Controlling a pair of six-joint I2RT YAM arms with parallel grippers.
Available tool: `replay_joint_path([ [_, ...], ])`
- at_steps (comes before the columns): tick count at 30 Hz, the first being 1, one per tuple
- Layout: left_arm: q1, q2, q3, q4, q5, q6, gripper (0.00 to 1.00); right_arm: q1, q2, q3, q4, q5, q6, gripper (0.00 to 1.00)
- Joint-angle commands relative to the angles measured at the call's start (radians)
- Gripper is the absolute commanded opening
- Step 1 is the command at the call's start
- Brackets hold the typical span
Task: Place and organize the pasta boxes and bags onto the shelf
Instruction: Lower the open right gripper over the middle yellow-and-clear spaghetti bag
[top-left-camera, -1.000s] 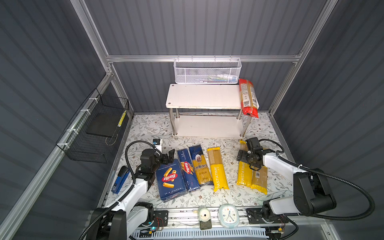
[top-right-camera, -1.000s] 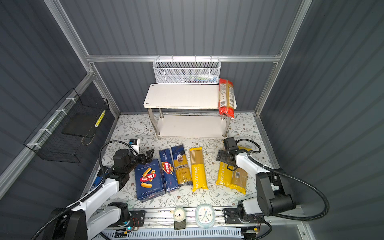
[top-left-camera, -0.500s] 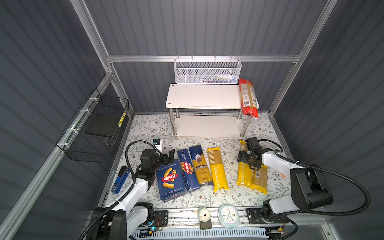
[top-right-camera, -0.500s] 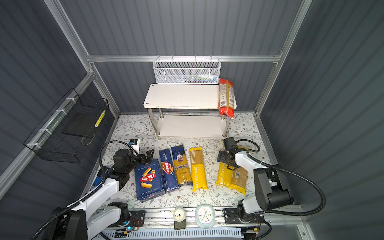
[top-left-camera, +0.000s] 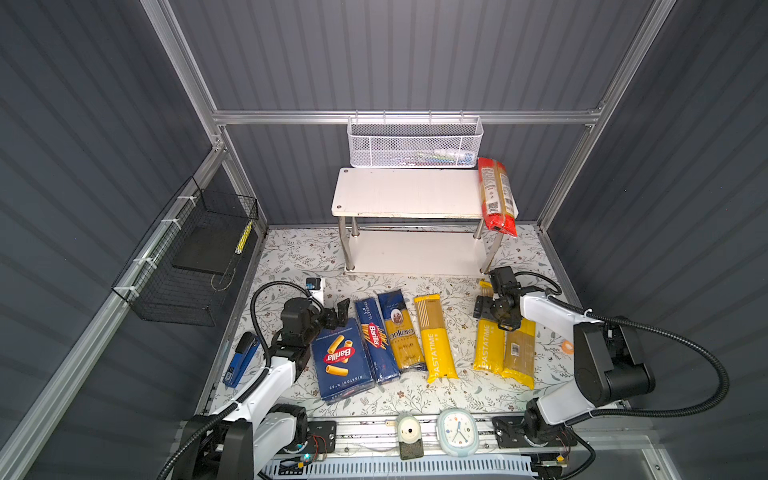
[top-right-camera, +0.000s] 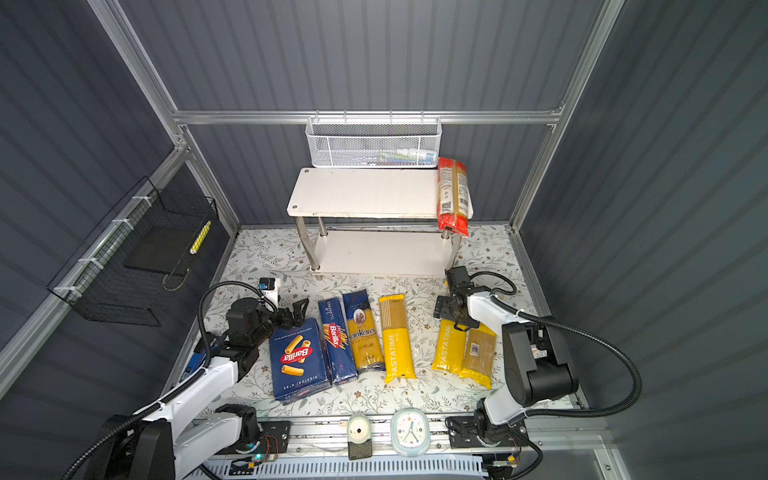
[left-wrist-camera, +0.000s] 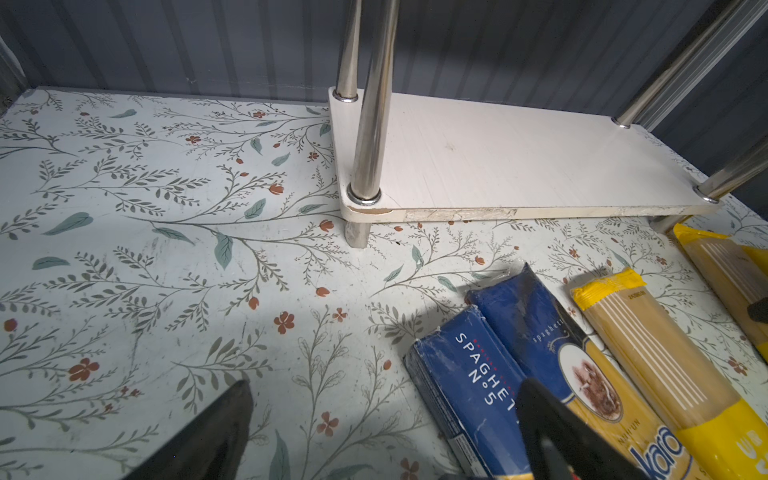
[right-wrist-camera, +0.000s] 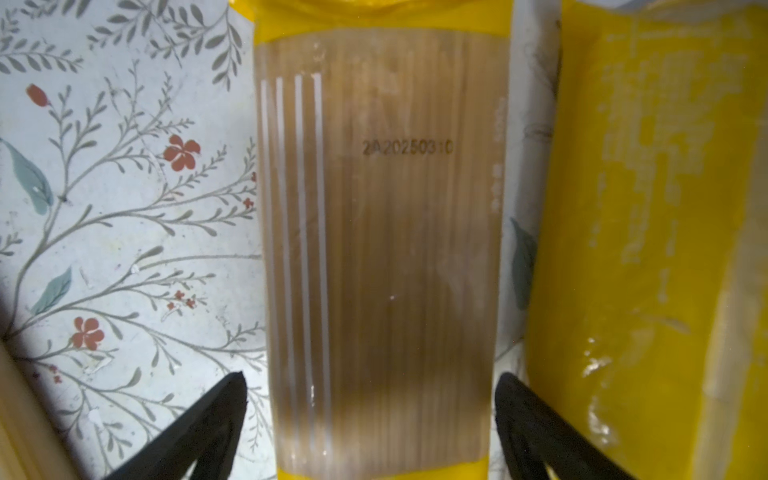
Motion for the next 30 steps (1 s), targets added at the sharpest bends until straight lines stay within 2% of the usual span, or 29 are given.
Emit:
replay_joint_path([
  [1, 0.001, -0.003, 0.004, 0.015, 0.003, 0.015, 1.0, -0.007, 0.022, 0.035, -0.053, 0.023, -0.027, 0.94],
  [12, 0.001, 0.003, 0.008, 0.013, 0.002, 0.012, 1.0, -0.006, 0.043, 0.03, -0.067, -0.014, -0.027, 0.91],
  [15, 0.001, 0.007, 0.01, 0.011, 0.002, 0.013, 0.99, -0.003, 0.04, 0.013, -0.042, -0.046, -0.016, 0.85],
  [16, 0.001, 0.007, 0.011, 0.01, 0.002, 0.013, 1.0, 0.001, 0.04, 0.009, -0.038, -0.047, -0.012, 0.82],
  [30, 0.001, 0.01, 0.012, 0.01, -0.001, 0.013, 1.0, 0.1, 0.003, -0.061, -0.005, -0.011, 0.054, 0.75],
])
